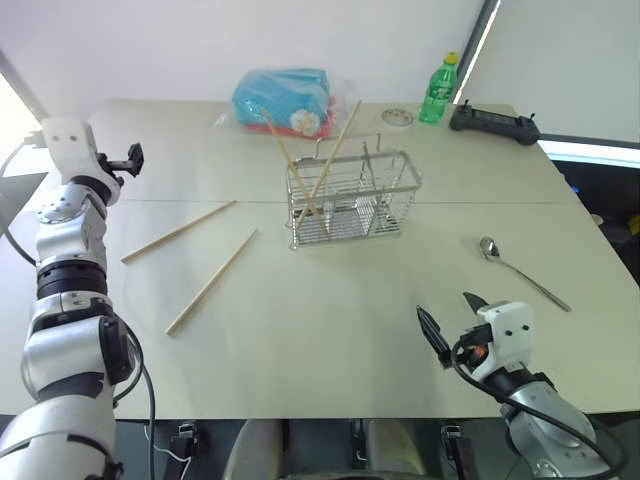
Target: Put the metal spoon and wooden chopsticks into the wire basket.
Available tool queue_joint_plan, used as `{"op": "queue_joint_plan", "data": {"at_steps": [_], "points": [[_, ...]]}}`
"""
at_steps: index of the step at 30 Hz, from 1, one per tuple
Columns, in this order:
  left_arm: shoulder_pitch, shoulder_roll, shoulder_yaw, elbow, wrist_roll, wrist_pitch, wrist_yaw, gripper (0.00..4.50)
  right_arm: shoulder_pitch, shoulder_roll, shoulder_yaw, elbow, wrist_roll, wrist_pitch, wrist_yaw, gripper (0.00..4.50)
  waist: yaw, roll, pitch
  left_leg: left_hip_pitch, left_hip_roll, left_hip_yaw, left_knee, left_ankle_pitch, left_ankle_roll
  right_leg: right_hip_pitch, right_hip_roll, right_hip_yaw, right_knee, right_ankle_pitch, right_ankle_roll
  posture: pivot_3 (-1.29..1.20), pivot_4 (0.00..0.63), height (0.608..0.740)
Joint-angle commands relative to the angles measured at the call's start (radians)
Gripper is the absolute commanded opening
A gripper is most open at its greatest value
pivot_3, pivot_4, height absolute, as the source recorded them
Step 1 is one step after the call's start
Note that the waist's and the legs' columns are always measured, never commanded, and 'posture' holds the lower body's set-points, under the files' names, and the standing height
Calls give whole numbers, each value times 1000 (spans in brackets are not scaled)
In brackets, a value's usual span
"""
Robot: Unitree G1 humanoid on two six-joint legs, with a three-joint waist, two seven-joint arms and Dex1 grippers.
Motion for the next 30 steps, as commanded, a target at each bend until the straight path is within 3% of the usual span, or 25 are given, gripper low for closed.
{"op": "queue_joint_plan", "data": {"at_steps": [1, 10, 16, 23, 30], "points": [[-22, 11, 4, -49, -11, 1, -4, 4409, -7, -6, -10, -46, 6, 4, -5, 4500, 0, 0, 0, 0, 0, 0, 0, 0, 0, 0, 0, 0, 0, 0, 0, 0, 150, 720], [-26, 12, -5, -55, -11, 27, -21, 4409, -16, -8, -13, -51, 11, 22, -8, 4500, 0, 0, 0, 0, 0, 0, 1, 0, 0, 0, 0, 0, 0, 0, 0, 0, 150, 720], [9, 16, -15, -122, -40, 75, -151, 4409, -61, -64, -90, -66, 52, 67, 16, 4500, 0, 0, 0, 0, 0, 0, 2, 0, 0, 0, 0, 0, 1, 0, 0, 0, 150, 720], [136, 113, -112, -539, -223, 385, -630, 4409, -228, -336, -423, 19, 261, 210, 186, 4500, -3, 0, 1, 0, 0, 0, 4, 0, 0, 2, 0, 0, 0, -2, -4, 0, 150, 720], [234, 233, -119, -936, -506, 732, -866, 4409, -288, -613, -530, 305, 274, 189, 433, 4500, -2, 4, 3, 0, 1, 0, 3, 0, 1, 2, 0, 0, 0, -3, -6, 0, 150, 720]]}}
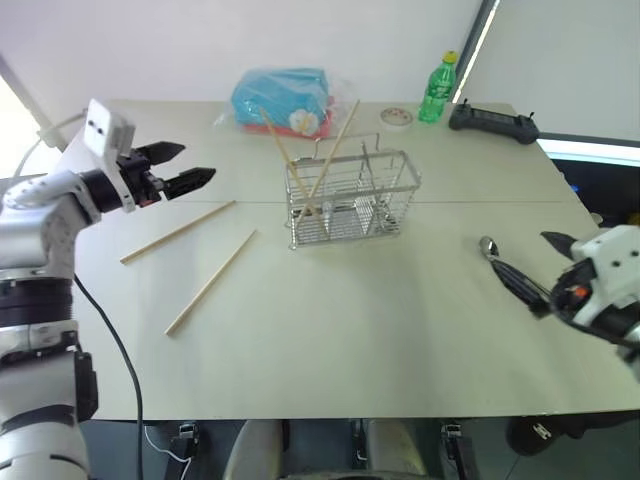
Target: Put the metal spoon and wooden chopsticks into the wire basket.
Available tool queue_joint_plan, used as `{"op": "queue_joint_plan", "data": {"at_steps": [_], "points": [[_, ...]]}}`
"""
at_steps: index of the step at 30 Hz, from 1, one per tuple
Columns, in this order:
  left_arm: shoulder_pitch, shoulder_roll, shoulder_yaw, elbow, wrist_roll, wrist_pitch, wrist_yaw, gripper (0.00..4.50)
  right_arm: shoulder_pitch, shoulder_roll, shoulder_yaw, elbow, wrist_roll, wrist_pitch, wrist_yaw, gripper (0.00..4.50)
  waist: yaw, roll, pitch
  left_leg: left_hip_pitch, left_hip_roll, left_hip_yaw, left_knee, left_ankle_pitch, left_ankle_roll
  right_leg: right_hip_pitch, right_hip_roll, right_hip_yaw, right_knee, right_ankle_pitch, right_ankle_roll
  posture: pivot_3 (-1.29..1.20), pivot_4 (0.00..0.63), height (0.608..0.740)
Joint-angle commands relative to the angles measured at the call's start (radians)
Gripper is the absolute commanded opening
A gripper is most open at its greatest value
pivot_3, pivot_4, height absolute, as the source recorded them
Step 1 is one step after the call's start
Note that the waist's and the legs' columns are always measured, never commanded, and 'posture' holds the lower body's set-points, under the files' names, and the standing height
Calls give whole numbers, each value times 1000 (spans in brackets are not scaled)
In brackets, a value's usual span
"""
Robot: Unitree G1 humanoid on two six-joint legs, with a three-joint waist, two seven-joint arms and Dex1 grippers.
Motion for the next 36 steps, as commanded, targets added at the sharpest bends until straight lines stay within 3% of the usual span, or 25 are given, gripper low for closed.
{"op": "queue_joint_plan", "data": {"at_steps": [1, 4, 6, 16, 36], "points": [[53, 73, -5, -233, -167, 158, -115, 4409, -31, -99, -44, 190, -33, -66, 123, 4500, -1, 0, 1, 0, 0, 0, 0, 0, 0, 1, 0, 0, -1, 0, -1, 0, 150, 720], [138, 143, -38, -403, -235, 214, -193, 4409, -63, -159, -13, 336, -37, -86, 208, 4500, -2, 1, 1, 0, 0, 1, 1, 0, 0, 1, -1, 0, -3, 0, -1, 0, 150, 720], [173, 139, -72, -480, -229, 212, -164, 4409, -80, -181, 22, 399, -44, -104, 257, 4500, 1, 2, 1, 0, 0, 1, 1, -1, 1, 2, -1, 1, -3, 0, -1, 0, 150, 720], [170, -17, -255, -579, -99, 133, 40, 4409, -230, -221, 181, 586, -101, -141, 361, 4500, -1, 6, 3, -1, -1, 1, 5, 0, 1, 3, 0, 1, -3, 0, -1, 0, 150, 720], [126, -42, -189, -610, -193, 184, 110, 4409, -740, -209, 740, 1071, -454, -193, 565, 4500, -7, 7, 4, -1, -1, 1, 5, -2, 4, 3, 1, 2, -3, 0, 0, 0, 150, 720]]}}
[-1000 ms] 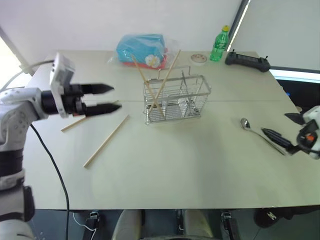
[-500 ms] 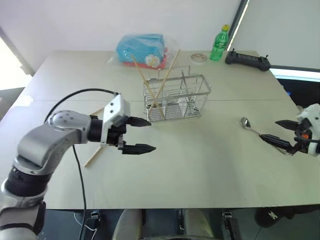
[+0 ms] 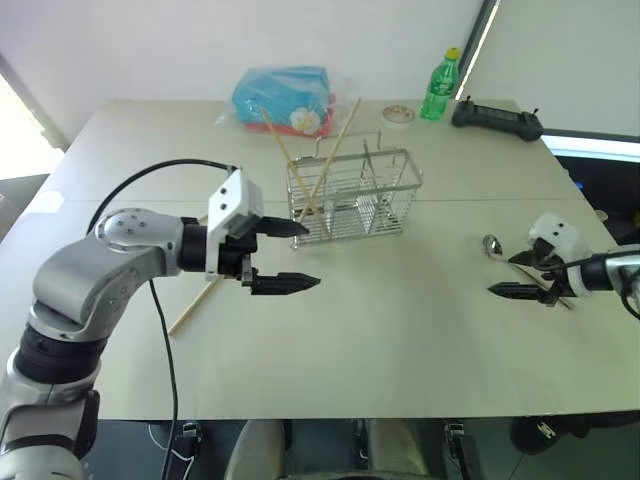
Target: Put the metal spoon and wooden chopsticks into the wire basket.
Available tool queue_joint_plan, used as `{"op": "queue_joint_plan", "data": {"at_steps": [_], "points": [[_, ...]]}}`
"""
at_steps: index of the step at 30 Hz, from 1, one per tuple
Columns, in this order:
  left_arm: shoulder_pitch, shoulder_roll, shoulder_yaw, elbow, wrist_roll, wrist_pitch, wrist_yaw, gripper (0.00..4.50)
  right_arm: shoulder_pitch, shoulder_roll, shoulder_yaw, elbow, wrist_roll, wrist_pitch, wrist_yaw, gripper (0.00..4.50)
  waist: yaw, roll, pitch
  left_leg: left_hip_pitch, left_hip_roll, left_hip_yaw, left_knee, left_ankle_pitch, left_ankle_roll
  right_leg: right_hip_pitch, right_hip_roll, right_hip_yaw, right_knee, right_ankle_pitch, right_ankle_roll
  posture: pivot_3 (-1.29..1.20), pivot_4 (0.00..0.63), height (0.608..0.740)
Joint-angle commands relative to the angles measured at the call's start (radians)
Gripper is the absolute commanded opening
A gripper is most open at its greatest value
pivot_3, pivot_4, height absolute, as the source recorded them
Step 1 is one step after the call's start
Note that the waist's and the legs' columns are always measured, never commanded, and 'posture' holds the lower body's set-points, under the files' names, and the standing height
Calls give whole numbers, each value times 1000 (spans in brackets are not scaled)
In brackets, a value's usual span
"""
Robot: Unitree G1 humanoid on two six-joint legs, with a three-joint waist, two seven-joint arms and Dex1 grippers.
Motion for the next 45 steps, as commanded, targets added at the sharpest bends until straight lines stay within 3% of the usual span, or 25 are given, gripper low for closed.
{"op": "queue_joint_plan", "data": {"at_steps": [1, 6, 10, 17, 26, 44, 45], "points": [[-6, 11, 53, -48, -40, 18, 25, 4409, -82, 9, 35, 107, -70, -24, 0, 4500, 0, 0, 0, 0, 0, 0, 0, 0, 0, 0, 0, 0, 0, 0, 0, 0, 150, 720], [2, 19, 71, -68, -62, 34, 57, 4409, -199, 52, 59, 276, -134, -55, -47, 4500, -3, 0, 0, 0, 0, 0, 1, 0, 0, 1, 0, 0, 0, 0, 0, 0, 150, 720], [3, 31, 79, -63, -64, 30, 65, 4409, -262, 60, 42, 345, -120, -71, 12, 4500, -10, 0, 0, 1, 0, 0, 1, 0, 0, 0, 0, 1, 1, 0, 0, 0, 150, 720], [-27, 22, 75, -27, -54, 14, 76, 4409, -231, 29, 5, 257, -69, -69, 157, 4500, -17, 0, 0, 1, 0, 0, 0, 0, 0, 0, 0, 1, 1, 2, 4, 0, 150, 720], [-56, 5, 64, -8, -49, 4, 81, 4409, -358, 80, -19, 455, -150, -176, -115, 4500, -19, 0, 0, 2, -1, 1, 2, 0, -1, 0, 1, 3, 4, 0, 1, 0, 150, 720], [-82, 17, 100, -21, -77, 33, 116, 4409, -425, 146, 17, 704, -260, -300, -175, 4500, -21, 1, 0, 2, -1, 1, 1, 0, -1, 0, 1, 4, 4, 2, 4, 0, 150, 720], [-82, 19, 100, -20, -77, 33, 116, 4471, -426, 147, 17, 711, -262, -303, -174, 4240, -21, 1, 0, 2, -1, 1, 1, 0, -1, 0, 1, 4, 4, 2, 4, 0, 150, 720]]}}
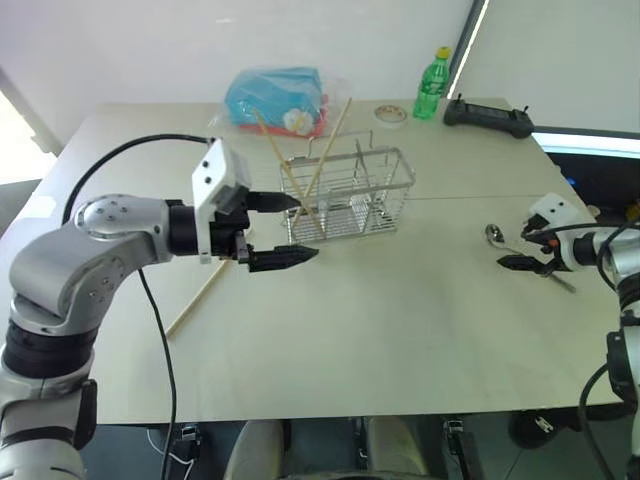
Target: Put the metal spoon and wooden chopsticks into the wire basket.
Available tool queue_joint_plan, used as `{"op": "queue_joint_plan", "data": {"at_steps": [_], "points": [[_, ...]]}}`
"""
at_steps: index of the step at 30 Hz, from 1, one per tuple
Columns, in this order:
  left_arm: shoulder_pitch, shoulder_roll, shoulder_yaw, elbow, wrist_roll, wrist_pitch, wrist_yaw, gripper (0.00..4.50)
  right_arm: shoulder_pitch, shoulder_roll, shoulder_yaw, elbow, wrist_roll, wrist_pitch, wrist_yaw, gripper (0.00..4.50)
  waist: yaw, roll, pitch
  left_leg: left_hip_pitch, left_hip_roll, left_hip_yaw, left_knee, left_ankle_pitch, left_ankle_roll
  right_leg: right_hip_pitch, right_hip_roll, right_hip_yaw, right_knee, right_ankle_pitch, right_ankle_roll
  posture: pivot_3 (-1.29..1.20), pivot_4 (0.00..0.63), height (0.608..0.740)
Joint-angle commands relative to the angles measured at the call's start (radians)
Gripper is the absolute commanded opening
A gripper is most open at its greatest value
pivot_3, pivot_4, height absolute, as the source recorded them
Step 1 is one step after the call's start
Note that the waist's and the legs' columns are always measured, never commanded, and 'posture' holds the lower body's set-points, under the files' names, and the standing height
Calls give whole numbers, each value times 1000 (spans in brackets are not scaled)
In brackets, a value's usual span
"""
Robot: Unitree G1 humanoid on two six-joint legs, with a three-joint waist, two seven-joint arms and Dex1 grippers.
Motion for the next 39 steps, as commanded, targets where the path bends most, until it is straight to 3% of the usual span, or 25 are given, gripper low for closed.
{"op": "queue_joint_plan", "data": {"at_steps": [1, 2, 4, 9, 22, 27, 32, 36, 39], "points": [[-23, 16, 40, -19, -16, -1, 4, 4500, -27, 1, -7, 23, -15, -21, -8, 3950, 0, 0, 0, 0, 0, 0, 0, 0, 0, 0, 0, 0, 0, 0, 0, 0, 150, 720], [-21, 21, 38, -20, -18, 0, 1, 4500, -27, 2, -7, 26, -17, -24, -4, 3729, -1, 0, 0, 0, 0, 0, 0, 0, 0, 0, 0, 0, 0, 0, 0, 0, 150, 720], [-17, 28, 37, -25, -23, 0, -5, 4500, -24, 4, -4, 26, -21, -30, 16, 2763, -1, 0, 0, 0, 0, 0, 0, 0, 0, 0, 0, 0, 0, 0, 0, 0, 150, 720], [-14, 33, 35, -29, -28, -5, -8, 4500, -17, 6, -2, 21, -31, -30, 29, 82, -1, 0, 0, 0, 0, 0, 0, 0, 0, 0, 0, 0, 0, 0, 0, 0, 150, 720], [-33, 18, 22, 9, -4, -37, -7, 4500, 23, -7, -16, -77, -21, -93, 72, 82, -1, -1, 0, 1, 0, 0, 0, 0, 0, 1, 1, 1, 1, 0, 0, 0, 150, 720], [-43, 25, 24, 64, 31, -71, -19, 4500, 268, -20, -131, -595, 193, 102, 239, 82, 1, 0, 0, 1, 1, 0, -1, 0, 0, 0, 2, 1, 2, 0, 1, 0, 150, 720], [-62, 20, 17, 113, 69, -113, -36, 4500, 513, -10, -299, -1230, 487, 461, 215, 82, 6, 0, 0, 1, 2, -2, -1, 0, 0, 0, 3, 1, 3, 0, 2, 0, 150, 720], [-85, 8, 10, 147, 92, -136, -46, 4500, 478, 25, -397, -1445, 684, 677, 112, 82, 4, 0, 0, 1, 2, -1, 1, 0, 0, 1, 3, 2, 2, 0, 0, 0, 150, 720], [-110, -6, -3, 187, 119, -163, -57, 4500, 306, 129, -454, -1473, 814, 793, -55, 82, 4, -1, 0, 2, 2, -2, 2, 0, 0, 1, 4, 2, 1, -2, -4, 0, 150, 720]]}}
